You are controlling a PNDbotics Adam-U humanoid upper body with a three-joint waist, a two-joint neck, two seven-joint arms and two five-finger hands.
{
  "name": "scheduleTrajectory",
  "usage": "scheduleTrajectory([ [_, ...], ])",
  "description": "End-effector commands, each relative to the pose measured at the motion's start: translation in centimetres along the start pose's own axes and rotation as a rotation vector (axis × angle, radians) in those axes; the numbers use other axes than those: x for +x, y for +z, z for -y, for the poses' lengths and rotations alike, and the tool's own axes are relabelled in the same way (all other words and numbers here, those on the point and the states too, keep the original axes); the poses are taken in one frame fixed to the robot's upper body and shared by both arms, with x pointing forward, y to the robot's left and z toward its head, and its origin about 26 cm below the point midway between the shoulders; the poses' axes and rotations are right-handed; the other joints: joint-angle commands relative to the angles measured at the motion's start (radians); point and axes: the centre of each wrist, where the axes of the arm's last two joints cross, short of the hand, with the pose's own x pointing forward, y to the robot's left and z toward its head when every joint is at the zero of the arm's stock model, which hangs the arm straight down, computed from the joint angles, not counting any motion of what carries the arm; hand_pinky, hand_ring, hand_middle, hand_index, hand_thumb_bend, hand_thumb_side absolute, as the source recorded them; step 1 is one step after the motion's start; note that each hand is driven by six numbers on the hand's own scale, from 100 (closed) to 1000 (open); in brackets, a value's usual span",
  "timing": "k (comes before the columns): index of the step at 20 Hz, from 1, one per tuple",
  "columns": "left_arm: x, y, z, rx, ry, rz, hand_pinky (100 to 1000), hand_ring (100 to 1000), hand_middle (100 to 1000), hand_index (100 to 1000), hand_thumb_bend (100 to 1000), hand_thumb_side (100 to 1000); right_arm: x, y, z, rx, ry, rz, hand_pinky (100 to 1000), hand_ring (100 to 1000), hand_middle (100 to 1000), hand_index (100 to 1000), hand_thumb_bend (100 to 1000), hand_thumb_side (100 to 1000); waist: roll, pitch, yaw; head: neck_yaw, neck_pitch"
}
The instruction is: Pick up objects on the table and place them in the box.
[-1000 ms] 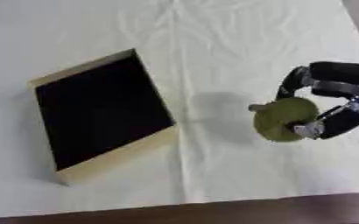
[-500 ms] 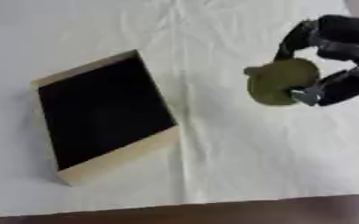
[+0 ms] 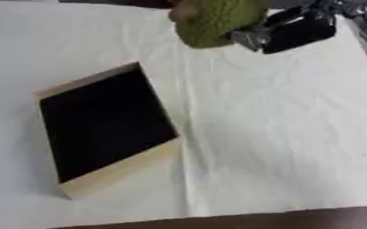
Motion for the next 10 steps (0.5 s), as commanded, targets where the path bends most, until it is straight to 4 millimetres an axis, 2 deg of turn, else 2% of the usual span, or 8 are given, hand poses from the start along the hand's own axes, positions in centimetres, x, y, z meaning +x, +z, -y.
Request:
scheduleTrajectory([
  [1, 0.6, -0.6, 0.1, 0.001, 0.015, 0.028, 581, 654, 662, 722, 904, 791, 1.8, -2.2, 0.5, -0.07, 0.019, 0.051, 712, 525, 401, 620, 100, 100, 0.003, -0.035, 0.004, -0.015, -0.009],
  [5, 0.7, -0.5, 0.2, 0.002, 0.025, 0.022, 580, 653, 662, 721, 904, 790, 4.1, -4.9, 0.4, -0.107, -0.005, 0.106, 711, 527, 403, 620, 100, 100, 0.001, -0.03, 0.012, -0.028, -0.003],
  [10, 0.7, -0.6, 0.2, 0.009, 0.026, 0.022, 580, 653, 662, 721, 907, 790, 6.8, -7.1, -0.2, -0.094, -0.004, 0.142, 713, 528, 393, 611, 100, 100, -0.003, -0.023, 0.025, -0.041, 0.009],
])
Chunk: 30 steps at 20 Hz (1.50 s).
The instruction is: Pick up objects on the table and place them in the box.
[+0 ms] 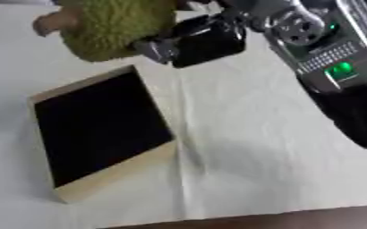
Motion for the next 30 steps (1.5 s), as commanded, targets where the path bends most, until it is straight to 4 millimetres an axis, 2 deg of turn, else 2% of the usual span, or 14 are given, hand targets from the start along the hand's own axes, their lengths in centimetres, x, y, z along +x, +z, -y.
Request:
scheduleTrajectory([
  [1, 0.6, -0.6, 0.1, 0.005, 0.014, 0.03, 580, 653, 662, 721, 907, 790, 1.6, -1.3, 0.2, 0.005, 0.022, 0.026, 714, 528, 393, 613, 100, 100, -0.004, -0.022, 0.007, -0.011, 0.006],
  [8, 0.6, -0.7, 0.0, 0.012, 0.012, 0.035, 579, 650, 662, 720, 909, 789, 3.1, -2.4, -1.6, 0.105, -0.006, 0.021, 719, 528, 393, 618, 100, 118, -0.011, -0.012, 0.022, -0.023, 0.015],
  [16, 0.6, -0.6, 0.0, 0.014, 0.013, 0.028, 576, 648, 661, 718, 912, 787, 2.0, -3.0, -5.8, 0.215, -0.026, -0.035, 713, 526, 391, 614, 100, 131, -0.013, 0.002, 0.036, -0.023, 0.014],
  [24, 0.6, -0.5, 0.0, 0.016, 0.011, 0.023, 575, 647, 661, 717, 912, 785, 1.1, -2.9, -8.1, 0.271, -0.029, -0.067, 710, 528, 395, 616, 100, 143, -0.013, 0.009, 0.04, -0.019, 0.011],
  [30, 0.5, -0.4, 0.0, 0.019, 0.009, 0.019, 574, 647, 661, 717, 912, 784, 0.4, -2.6, -10.0, 0.37, -0.018, -0.069, 753, 585, 458, 666, 100, 178, -0.014, 0.01, 0.039, -0.018, 0.007],
])
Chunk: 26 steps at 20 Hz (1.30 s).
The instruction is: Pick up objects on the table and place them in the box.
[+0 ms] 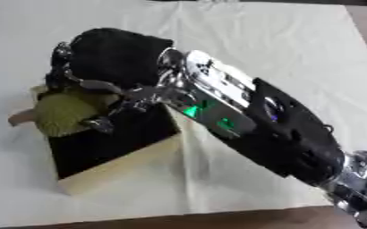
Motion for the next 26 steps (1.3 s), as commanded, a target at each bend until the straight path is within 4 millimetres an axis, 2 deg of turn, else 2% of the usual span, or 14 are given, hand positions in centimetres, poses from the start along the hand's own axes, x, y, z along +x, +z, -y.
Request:
scheduleTrajectory([
  [1, 0.5, -0.5, -0.2, 0.007, 0.002, 0.023, 574, 647, 661, 716, 913, 784, -0.4, 0.0, 0.1, 0.027, 0.039, -0.003, 757, 596, 473, 679, 111, 180, -0.007, -0.004, 0.0, 0.002, -0.005],
  [4, 0.4, -0.4, -0.2, 0.007, -0.001, 0.021, 574, 647, 661, 716, 912, 784, -0.8, 0.2, -0.2, 0.068, 0.061, -0.015, 774, 647, 530, 721, 211, 191, -0.007, -0.005, -0.002, 0.004, -0.004],
  [5, 0.4, -0.4, -0.2, 0.007, -0.002, 0.02, 574, 647, 661, 716, 912, 784, -0.9, 0.2, -0.3, 0.087, 0.07, -0.016, 783, 691, 572, 753, 283, 188, -0.007, -0.005, -0.003, 0.004, -0.004],
  [6, 0.4, -0.4, -0.2, 0.007, -0.002, 0.02, 574, 647, 661, 716, 912, 784, -1.0, 0.2, -0.5, 0.111, 0.081, -0.013, 790, 717, 601, 772, 319, 186, -0.007, -0.006, -0.004, 0.004, -0.004],
  [7, 0.4, -0.4, -0.2, 0.007, -0.003, 0.02, 574, 647, 661, 716, 912, 784, -1.0, 0.3, -0.5, 0.133, 0.091, -0.008, 818, 802, 720, 849, 426, 160, -0.007, -0.006, -0.005, 0.004, -0.004],
  [9, 0.4, -0.4, -0.3, 0.007, -0.004, 0.019, 574, 647, 662, 717, 912, 784, -1.1, 0.4, -0.6, 0.189, 0.121, 0.01, 881, 904, 824, 920, 401, 100, -0.006, -0.008, -0.007, 0.004, -0.005],
  [11, 0.4, -0.4, -0.3, 0.008, -0.006, 0.018, 574, 647, 662, 717, 912, 784, -1.2, 0.6, -0.3, 0.224, 0.151, 0.012, 912, 943, 849, 943, 398, 100, -0.006, -0.008, -0.009, 0.005, -0.005],
  [17, 0.3, -0.3, -0.4, 0.008, -0.009, 0.015, 574, 648, 662, 716, 912, 783, -1.3, 1.3, 0.8, 0.209, 0.166, 0.004, 908, 940, 845, 944, 413, 100, -0.006, -0.011, -0.013, 0.006, -0.005],
  [23, 0.3, -0.3, -0.4, 0.008, -0.012, 0.015, 575, 648, 662, 717, 911, 784, -1.3, 2.5, 2.8, 0.083, 0.139, -0.029, 898, 917, 825, 935, 393, 100, -0.003, -0.014, -0.017, 0.009, -0.007],
  [25, 0.3, -0.3, -0.5, 0.009, -0.013, 0.014, 575, 648, 662, 717, 910, 784, -1.3, 3.5, 4.3, -0.022, 0.122, -0.062, 888, 893, 799, 924, 334, 100, 0.0, -0.017, -0.02, 0.01, -0.009],
  [26, 0.3, -0.3, -0.5, 0.01, -0.014, 0.014, 576, 648, 662, 717, 909, 784, -1.3, 4.1, 5.2, -0.085, 0.111, -0.084, 881, 878, 783, 916, 270, 100, 0.001, -0.018, -0.022, 0.011, -0.011],
])
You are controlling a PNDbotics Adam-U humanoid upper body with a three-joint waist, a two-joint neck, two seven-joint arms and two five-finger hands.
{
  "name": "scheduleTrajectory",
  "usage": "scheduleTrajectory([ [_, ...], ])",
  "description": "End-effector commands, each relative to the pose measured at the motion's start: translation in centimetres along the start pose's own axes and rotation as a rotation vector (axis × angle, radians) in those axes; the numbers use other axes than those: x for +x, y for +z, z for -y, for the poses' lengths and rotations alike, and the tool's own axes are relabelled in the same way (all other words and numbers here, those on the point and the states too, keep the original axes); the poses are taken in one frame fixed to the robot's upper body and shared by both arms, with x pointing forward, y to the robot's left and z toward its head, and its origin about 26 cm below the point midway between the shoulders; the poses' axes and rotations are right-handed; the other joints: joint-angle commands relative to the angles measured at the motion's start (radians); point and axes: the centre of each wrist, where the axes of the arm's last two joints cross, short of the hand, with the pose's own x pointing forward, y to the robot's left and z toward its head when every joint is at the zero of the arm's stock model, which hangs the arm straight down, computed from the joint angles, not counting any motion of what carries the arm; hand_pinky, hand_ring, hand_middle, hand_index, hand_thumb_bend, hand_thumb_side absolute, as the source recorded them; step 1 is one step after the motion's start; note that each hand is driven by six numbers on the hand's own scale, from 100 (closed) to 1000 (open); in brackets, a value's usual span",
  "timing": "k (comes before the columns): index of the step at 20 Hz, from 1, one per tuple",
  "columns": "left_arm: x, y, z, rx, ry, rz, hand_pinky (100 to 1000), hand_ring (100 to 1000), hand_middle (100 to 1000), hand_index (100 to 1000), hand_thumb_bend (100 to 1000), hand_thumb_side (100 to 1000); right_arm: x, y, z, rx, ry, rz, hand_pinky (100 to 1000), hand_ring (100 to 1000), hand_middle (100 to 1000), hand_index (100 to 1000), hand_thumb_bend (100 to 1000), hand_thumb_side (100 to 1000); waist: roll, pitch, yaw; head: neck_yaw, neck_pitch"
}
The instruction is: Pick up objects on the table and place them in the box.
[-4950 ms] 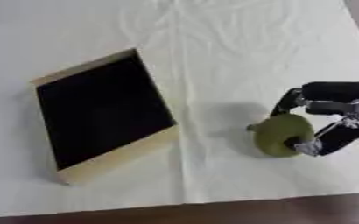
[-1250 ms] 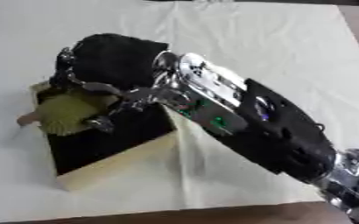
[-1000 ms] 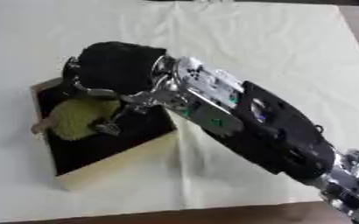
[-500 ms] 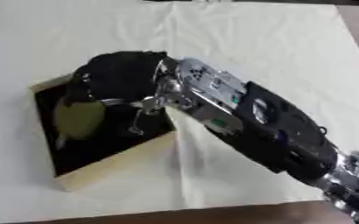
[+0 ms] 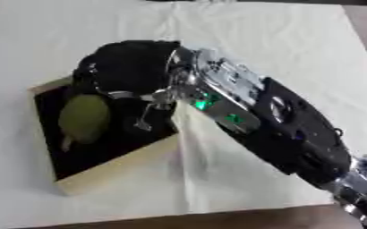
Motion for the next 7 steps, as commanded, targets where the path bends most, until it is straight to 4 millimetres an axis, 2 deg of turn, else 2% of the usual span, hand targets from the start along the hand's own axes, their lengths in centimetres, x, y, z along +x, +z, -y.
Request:
scheduleTrajectory([
  [1, 0.4, -0.5, -0.3, 0.009, -0.003, 0.024, 576, 648, 663, 717, 908, 784, -0.5, 2.3, 3.2, -0.19, -0.014, -0.071, 875, 866, 767, 906, 213, 100, 0.002, -0.019, -0.003, 0.005, -0.011],
  [3, 0.4, -0.5, -0.3, 0.011, -0.006, 0.025, 577, 649, 663, 718, 906, 784, -0.8, 3.7, 4.4, -0.327, -0.068, -0.117, 866, 846, 739, 881, 100, 100, 0.005, -0.022, -0.007, 0.008, -0.013],
  [5, 0.4, -0.6, -0.4, 0.015, -0.009, 0.026, 577, 649, 663, 718, 905, 784, -1.9, 5.2, 4.6, -0.457, -0.15, -0.166, 865, 842, 729, 874, 100, 100, 0.008, -0.026, -0.011, 0.014, -0.011],
  [7, 0.3, -0.6, -0.5, 0.019, -0.014, 0.026, 577, 649, 663, 718, 905, 784, -3.2, 6.8, 4.0, -0.566, -0.232, -0.213, 867, 847, 732, 879, 100, 100, 0.009, -0.029, -0.015, 0.023, -0.008],
])
